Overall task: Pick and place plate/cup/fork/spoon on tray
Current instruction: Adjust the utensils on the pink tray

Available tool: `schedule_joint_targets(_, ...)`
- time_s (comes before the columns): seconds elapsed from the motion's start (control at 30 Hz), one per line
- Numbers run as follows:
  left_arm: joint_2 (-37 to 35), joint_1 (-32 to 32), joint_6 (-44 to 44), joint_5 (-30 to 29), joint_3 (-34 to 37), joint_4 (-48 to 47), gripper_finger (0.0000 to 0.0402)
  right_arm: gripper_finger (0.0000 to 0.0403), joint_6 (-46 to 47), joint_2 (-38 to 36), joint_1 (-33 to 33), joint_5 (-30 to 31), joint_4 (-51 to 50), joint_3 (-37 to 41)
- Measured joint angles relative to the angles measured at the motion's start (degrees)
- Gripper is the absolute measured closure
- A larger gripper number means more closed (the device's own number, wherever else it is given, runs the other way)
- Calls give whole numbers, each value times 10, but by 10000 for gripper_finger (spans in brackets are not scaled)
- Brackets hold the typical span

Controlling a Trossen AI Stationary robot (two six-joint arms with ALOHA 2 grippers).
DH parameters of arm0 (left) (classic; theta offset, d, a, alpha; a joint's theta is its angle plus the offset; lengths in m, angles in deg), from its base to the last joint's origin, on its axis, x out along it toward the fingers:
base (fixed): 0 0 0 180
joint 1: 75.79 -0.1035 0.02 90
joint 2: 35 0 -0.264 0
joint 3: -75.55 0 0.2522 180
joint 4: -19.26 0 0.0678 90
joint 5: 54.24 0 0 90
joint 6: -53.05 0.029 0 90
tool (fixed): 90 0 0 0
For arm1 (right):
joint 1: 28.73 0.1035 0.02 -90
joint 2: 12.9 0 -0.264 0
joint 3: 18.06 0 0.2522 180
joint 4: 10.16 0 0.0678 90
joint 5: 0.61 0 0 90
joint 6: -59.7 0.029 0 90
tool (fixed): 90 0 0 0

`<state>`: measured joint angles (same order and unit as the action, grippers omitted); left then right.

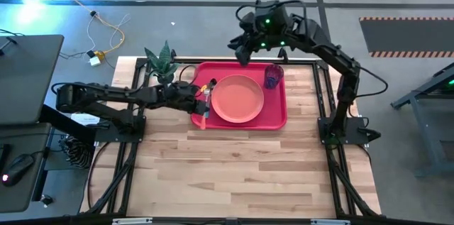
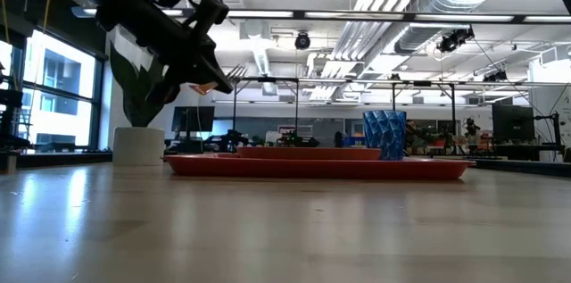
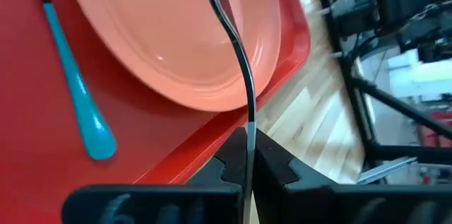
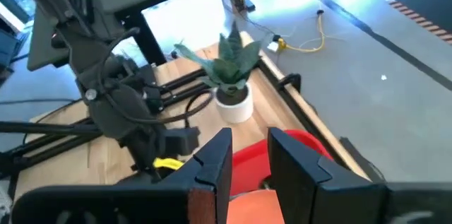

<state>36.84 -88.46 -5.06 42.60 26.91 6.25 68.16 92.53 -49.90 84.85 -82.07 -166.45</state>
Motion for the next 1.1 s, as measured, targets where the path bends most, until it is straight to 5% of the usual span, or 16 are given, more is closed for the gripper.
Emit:
schedule_joint_targets(0.33,0,-21,-45,-25,88,117,401,320,-42,-6,-28,0,-32,1)
schedule_joint_targets(0.63,1,-65,-47,-19,100,125,401,320,-60,-5,-36,0,-34,1)
schedule_joint_targets(1.1,109,-143,-18,96,100,223,401,320,-80,-5,-36,-1,-34,1)
